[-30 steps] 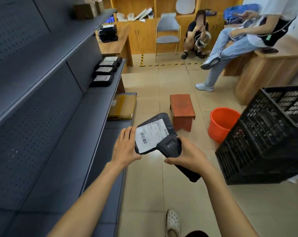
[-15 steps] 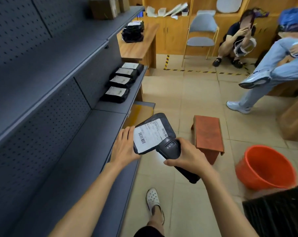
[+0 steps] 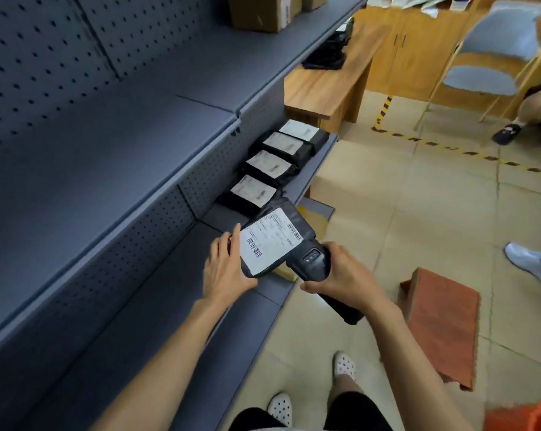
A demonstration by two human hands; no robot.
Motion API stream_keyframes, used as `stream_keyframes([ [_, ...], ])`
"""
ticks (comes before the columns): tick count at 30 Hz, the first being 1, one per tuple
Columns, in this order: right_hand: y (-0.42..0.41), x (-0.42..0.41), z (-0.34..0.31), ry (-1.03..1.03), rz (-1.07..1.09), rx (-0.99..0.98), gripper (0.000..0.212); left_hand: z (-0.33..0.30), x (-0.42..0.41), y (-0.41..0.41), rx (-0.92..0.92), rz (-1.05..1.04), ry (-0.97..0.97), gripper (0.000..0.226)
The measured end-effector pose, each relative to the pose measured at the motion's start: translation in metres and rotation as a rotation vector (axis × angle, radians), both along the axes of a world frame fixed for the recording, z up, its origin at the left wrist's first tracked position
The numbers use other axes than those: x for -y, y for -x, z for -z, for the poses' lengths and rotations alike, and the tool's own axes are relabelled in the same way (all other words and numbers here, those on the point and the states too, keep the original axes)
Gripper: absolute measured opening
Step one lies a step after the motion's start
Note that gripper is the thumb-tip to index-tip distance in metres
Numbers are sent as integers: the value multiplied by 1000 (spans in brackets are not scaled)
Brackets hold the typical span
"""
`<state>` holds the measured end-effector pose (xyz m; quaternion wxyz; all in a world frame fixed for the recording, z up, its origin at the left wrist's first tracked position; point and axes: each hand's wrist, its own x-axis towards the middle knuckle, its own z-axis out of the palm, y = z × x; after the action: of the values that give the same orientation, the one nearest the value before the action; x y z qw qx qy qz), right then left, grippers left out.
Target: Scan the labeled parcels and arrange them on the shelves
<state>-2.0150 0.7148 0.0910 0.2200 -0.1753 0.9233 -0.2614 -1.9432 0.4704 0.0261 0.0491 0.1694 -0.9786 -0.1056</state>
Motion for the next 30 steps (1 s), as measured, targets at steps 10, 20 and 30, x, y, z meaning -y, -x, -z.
stream_keyframes([
  [10,165,53,32,-71,-426,4,86,39,-9,54,126,-530,-3,119],
  [20,232,92,66,-97,-586,73,88,83,-11,94,203,-893,-143,102],
  [30,258,123,97,-140,-614,50,88,134,31,159,150,-1037,-452,93],
])
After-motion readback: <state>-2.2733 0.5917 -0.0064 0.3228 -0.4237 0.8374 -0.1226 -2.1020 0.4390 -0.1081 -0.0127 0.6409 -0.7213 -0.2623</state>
